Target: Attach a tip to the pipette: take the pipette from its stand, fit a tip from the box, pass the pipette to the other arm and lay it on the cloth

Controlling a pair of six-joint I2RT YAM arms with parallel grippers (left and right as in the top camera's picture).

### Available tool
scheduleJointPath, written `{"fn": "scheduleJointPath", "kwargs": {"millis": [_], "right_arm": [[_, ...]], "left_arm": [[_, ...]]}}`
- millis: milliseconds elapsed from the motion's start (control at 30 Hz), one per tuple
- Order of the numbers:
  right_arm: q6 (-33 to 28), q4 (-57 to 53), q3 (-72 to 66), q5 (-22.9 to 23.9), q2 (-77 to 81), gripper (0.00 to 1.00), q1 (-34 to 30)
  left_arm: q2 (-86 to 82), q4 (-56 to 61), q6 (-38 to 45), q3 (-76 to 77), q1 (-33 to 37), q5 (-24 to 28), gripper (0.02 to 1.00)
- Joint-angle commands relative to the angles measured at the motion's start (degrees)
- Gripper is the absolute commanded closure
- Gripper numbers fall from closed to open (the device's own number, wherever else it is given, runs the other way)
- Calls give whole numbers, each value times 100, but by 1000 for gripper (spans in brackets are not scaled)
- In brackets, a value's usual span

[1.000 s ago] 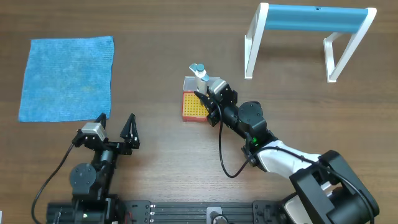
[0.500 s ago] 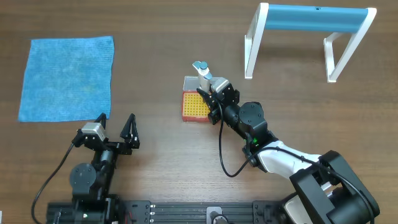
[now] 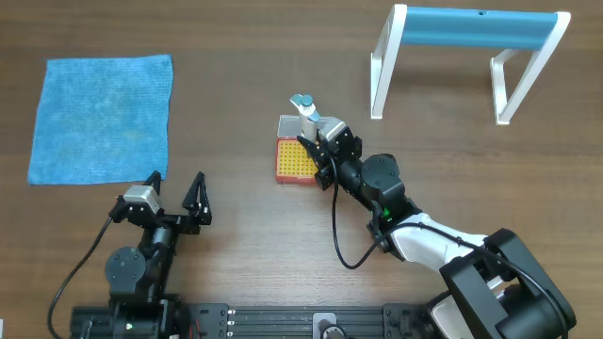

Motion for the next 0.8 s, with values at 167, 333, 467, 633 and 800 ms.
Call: {"fn": "scheduleJointPath", "kwargs": {"millis": [167, 333, 467, 633, 800], "right_arm": [[24, 138, -20, -59, -59, 930, 33], [24, 120, 7, -59, -42, 930, 33], [24, 122, 11, -168, 85, 930, 39], [24, 138, 48, -166, 146, 930, 39], [22, -39, 48, -166, 164, 930, 37]], "left_arm": [[-33, -22, -70, -20, 24, 46, 99], [-33, -22, -70, -20, 24, 46, 99], [-33, -22, -70, -20, 24, 46, 99], [-33, -22, -70, -20, 24, 46, 97], [-33, -22, -70, -20, 24, 46, 99]]}}
